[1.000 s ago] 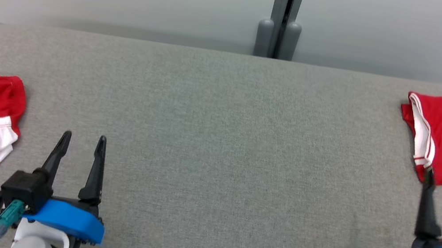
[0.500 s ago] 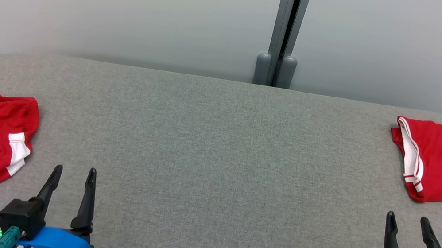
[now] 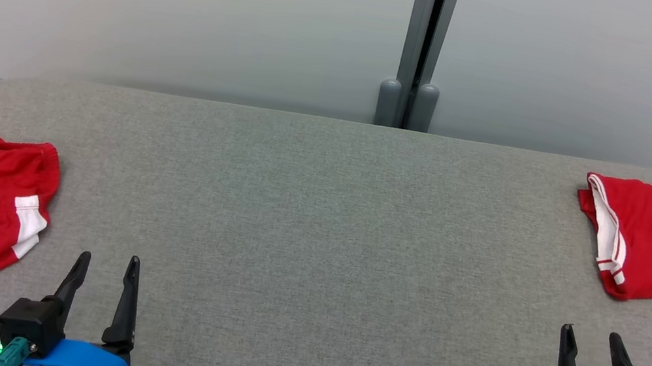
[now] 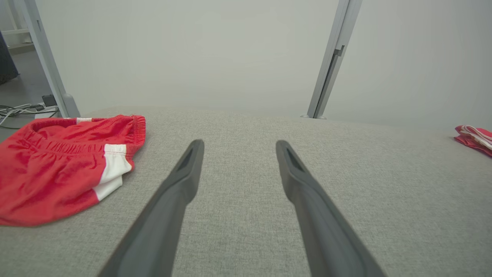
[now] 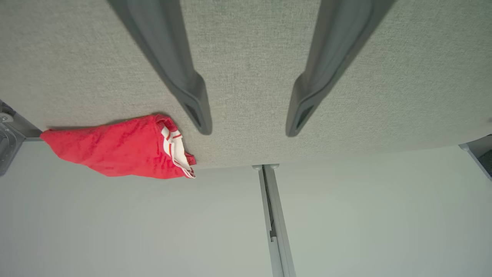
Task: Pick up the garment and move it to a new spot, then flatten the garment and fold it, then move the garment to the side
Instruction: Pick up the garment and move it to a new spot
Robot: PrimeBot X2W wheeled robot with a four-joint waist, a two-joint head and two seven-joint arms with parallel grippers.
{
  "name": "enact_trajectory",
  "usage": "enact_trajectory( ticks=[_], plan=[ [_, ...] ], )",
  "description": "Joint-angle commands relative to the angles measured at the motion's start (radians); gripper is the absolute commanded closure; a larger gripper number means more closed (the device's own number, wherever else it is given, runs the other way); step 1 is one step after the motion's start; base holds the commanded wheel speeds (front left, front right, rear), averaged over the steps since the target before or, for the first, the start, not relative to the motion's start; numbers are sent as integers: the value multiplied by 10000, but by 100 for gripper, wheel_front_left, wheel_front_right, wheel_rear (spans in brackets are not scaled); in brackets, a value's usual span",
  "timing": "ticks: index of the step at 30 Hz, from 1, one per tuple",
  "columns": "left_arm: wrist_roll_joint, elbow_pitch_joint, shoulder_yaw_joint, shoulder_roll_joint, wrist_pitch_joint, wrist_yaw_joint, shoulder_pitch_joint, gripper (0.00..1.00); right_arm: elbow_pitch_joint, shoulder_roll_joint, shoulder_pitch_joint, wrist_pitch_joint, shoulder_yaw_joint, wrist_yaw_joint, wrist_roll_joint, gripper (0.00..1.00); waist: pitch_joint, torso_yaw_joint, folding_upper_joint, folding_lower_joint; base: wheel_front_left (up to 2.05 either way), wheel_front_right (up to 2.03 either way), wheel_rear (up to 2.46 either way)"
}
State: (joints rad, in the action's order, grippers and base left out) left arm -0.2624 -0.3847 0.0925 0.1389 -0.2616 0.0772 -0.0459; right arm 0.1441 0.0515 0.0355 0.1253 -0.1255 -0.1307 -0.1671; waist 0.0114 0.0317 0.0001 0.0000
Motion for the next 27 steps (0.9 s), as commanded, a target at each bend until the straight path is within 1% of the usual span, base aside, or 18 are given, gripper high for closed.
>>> enact_trajectory(
  ticks=[1, 5, 9, 13, 14, 19, 27],
  plan=[
    [73, -23, 0, 17, -44, 13, -136, 0, 23, -14, 121, 52, 25, -1, -16, 0, 13, 42, -1, 0, 0, 0, 0],
    [32, -45, -19, -32, -43, -19, -196, 0, 113, -15, 46, 85, 200, -1, 12, 0, 45, 296, -1, 0, 0, 0, 0],
    [32, -57, -28, -20, -45, -10, -209, 0, 190, -14, -53, 57, 414, -1, -25, 0, 68, 745, -1, 0, 0, 0, 0],
    [49, 14, -56, -8, -45, -28, -172, 0, 264, -11, -124, 95, 544, -1, -20, 0, 87, 1325, -1, 0, 0, 0, 0],
    [38, 48, -95, 9, -43, -32, -133, 0, 285, -10, -148, 104, 637, -1, -41, 0, 93, 1613, -1, 0, 0, 0, 0],
    [62, 119, -160, 8, -45, -53, -83, 0, 391, -7, -219, 103, 804, -1, -17, 0, 86, 2418, -1, 0, 0, 0, 0],
    [32, 178, -330, 92, -43, -73, 83, 0, 488, -3, -231, 173, 981, -1, -39, 0, -7, 3466, -1, 0, 0, 0, 0]
  ],
)
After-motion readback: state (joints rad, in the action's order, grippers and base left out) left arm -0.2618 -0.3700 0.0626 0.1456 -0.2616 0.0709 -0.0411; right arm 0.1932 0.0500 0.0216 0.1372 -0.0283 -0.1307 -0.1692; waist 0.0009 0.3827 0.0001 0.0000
